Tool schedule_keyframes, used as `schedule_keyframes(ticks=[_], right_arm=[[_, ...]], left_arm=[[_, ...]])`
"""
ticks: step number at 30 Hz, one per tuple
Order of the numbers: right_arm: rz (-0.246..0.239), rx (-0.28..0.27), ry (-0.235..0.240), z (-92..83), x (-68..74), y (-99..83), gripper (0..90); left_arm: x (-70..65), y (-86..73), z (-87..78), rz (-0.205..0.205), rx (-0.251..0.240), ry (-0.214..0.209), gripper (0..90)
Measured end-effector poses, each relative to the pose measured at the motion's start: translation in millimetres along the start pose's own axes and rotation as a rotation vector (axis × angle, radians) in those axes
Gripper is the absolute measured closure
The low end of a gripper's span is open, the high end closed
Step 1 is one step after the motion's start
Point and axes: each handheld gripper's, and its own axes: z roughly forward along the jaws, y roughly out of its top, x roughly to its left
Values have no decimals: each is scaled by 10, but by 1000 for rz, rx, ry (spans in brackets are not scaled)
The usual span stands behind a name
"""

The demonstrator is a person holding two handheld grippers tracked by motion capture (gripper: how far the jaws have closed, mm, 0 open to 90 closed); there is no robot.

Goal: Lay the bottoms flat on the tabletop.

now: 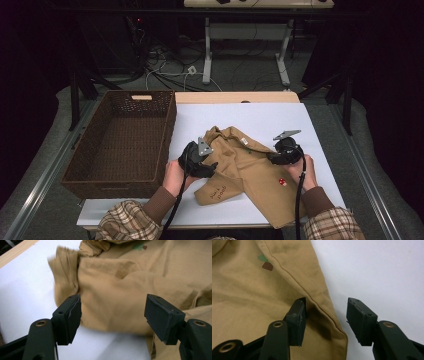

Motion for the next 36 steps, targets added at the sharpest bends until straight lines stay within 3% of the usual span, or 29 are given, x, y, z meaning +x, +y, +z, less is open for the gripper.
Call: schedule_keyframes(ticks=[5,10,15,21,30,36], right_arm=[[4,14,11,30,0,-4,554],[4,8,43,46,15,-1,680],[-1,6,35,49,22,2,803],[-8,4,18,45,19,-2,879],[-21,3,10,8,27,-2,883],[-29,11,9,-23,41,-1,884]], left_arm=[[-44,20,60,7,-3,-21,281],[-96,58,141,22,-4,-38,281],[-142,74,248,34,13,-67,305],[-133,6,385,50,43,-124,512],[-99,-111,511,76,97,-133,730],[-65,-146,539,75,92,-135,836]])
